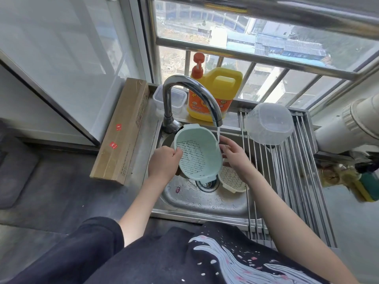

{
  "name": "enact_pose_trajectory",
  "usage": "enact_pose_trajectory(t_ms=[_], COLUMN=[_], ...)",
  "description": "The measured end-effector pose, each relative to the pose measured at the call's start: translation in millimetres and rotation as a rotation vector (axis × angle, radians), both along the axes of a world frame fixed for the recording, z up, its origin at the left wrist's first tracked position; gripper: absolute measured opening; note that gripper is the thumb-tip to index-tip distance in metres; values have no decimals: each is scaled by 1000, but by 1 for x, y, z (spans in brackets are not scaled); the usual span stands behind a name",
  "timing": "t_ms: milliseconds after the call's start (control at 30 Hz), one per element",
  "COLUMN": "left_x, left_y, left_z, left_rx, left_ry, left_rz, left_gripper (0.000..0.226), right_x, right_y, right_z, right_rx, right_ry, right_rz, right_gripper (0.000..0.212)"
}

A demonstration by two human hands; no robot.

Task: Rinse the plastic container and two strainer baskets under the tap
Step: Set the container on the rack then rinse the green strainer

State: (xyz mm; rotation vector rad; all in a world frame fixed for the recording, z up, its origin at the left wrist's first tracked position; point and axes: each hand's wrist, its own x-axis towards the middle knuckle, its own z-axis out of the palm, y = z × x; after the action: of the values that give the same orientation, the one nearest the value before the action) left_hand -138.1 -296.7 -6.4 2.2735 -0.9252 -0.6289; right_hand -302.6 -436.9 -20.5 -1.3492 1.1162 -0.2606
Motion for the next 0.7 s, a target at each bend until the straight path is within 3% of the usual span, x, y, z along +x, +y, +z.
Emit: enact_pose_trajectory(t_ms=[167, 300, 400, 567, 700], left_x=[-5, -11, -14, -16, -20], left_y=[-1, -4, -1, 4, 7], left_z=[8, 14, 10, 5, 4], left_rx=[-62, -80, -94, -128, -125], left_ry=[-29, -94, -118, -145, -177], left_rz=[-43, -110, -130, -52, -37], left_gripper=[58, 59, 56, 57, 53], right_x=[6, 14, 16, 21, 18], right_y=[1, 2, -1, -3, 2], right_z=[-10, -14, -11, -3, -10], right_rx=[-62, -386, -512, -384, -206], right_ry=[94, 363, 404, 299, 285], right_rz=[43, 145, 134, 50, 57], right_gripper=[33, 32, 22, 37, 27])
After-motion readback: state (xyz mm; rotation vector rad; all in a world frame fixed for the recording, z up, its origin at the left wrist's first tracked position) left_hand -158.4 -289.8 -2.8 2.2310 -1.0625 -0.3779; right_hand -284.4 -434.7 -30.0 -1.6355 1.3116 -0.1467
